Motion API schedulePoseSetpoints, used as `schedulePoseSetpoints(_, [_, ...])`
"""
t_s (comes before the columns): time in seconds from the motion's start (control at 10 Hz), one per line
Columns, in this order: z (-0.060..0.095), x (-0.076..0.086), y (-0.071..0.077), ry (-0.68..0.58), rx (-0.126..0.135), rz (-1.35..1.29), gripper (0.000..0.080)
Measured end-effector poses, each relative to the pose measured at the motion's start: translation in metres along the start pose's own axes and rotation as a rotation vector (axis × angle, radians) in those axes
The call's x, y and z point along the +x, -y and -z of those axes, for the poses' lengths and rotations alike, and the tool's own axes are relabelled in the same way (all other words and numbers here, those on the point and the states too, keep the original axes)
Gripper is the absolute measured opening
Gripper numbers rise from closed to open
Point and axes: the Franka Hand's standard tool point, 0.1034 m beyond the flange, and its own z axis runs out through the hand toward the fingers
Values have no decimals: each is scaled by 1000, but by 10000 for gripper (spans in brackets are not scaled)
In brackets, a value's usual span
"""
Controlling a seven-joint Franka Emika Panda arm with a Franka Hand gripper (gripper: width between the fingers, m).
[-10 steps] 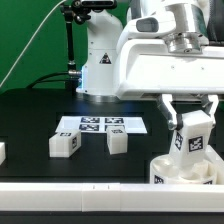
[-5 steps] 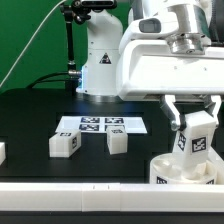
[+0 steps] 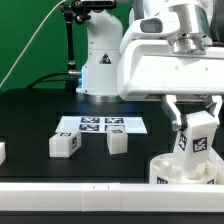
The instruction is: Assemble stool
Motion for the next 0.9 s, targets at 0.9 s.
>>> schedulePoseSetpoints(0.9, [-4, -6, 8, 16, 8, 8, 327])
